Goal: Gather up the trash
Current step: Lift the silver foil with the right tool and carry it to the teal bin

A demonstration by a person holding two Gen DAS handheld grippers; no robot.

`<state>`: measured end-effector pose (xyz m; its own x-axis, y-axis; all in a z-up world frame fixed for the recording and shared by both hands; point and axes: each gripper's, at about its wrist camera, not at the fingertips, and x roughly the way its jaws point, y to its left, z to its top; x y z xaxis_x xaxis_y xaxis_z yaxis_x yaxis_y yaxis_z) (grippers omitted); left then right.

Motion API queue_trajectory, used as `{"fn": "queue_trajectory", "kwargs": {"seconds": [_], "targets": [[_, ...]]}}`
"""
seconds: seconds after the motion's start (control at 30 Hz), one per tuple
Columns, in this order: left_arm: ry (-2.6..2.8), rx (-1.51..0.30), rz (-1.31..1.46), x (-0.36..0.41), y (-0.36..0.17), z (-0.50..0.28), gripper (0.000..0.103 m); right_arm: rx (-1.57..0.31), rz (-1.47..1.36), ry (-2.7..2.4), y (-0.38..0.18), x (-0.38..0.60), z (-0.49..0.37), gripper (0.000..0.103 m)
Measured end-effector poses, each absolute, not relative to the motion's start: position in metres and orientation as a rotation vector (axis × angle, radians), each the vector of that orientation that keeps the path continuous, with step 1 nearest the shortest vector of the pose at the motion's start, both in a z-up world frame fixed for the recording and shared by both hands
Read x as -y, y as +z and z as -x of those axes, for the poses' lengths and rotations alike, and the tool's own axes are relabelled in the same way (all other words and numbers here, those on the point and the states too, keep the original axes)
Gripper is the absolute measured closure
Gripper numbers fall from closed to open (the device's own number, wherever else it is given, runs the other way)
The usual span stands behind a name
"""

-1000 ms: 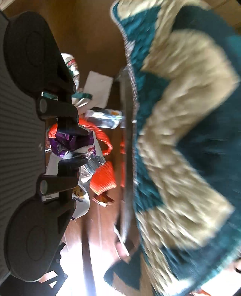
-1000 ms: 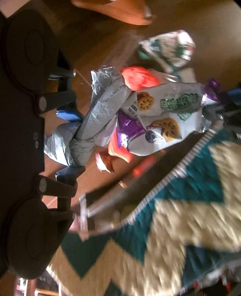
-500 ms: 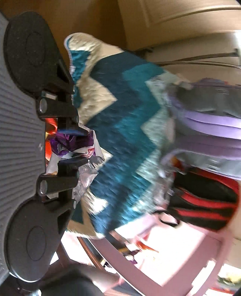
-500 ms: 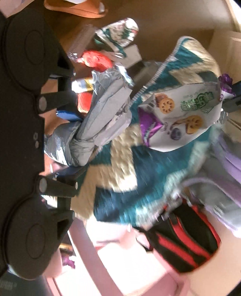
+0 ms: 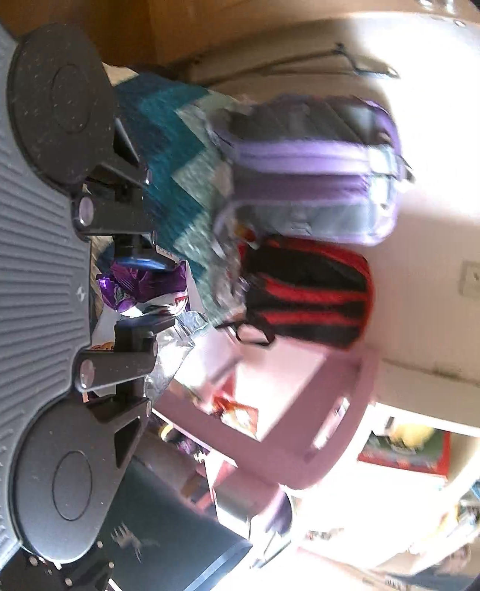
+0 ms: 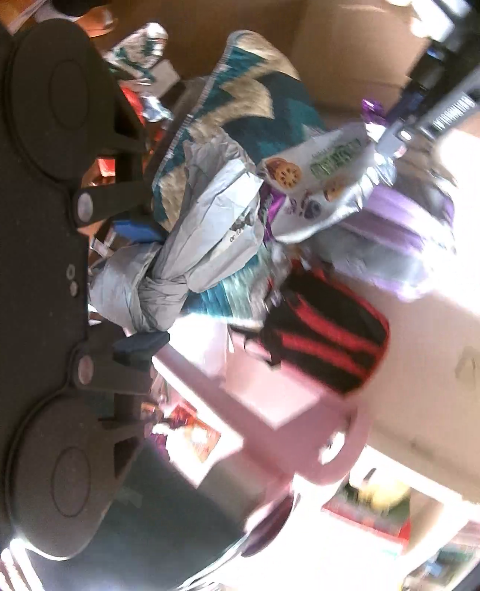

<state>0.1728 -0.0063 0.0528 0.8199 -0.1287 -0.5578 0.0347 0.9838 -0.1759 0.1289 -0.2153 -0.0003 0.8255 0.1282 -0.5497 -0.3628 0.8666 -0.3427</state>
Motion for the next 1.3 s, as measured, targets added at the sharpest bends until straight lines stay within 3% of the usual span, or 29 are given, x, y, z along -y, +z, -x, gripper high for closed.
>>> {"fn": "queue_trajectory", "kwargs": {"seconds": [0.43,0.77,1.3], "targets": [[-0.294,-0.496,0.026,0.137,0.128,-0.188,0.079,-0.425,0.202,0.049,0.11,0.339,-0.123,0.055],[-0.416,-0.394,-0.084,0.256,0.174,-0.206,0.078,-0.451,0.025,-0.126,0.123,0.43,-0.151,0.054],[-0.484,-0.576,-0.275,0.37,0.11,-0.268,0.078,-0.586,0.016,-0.166,0.082,0.475,-0.201,0.049]]}}
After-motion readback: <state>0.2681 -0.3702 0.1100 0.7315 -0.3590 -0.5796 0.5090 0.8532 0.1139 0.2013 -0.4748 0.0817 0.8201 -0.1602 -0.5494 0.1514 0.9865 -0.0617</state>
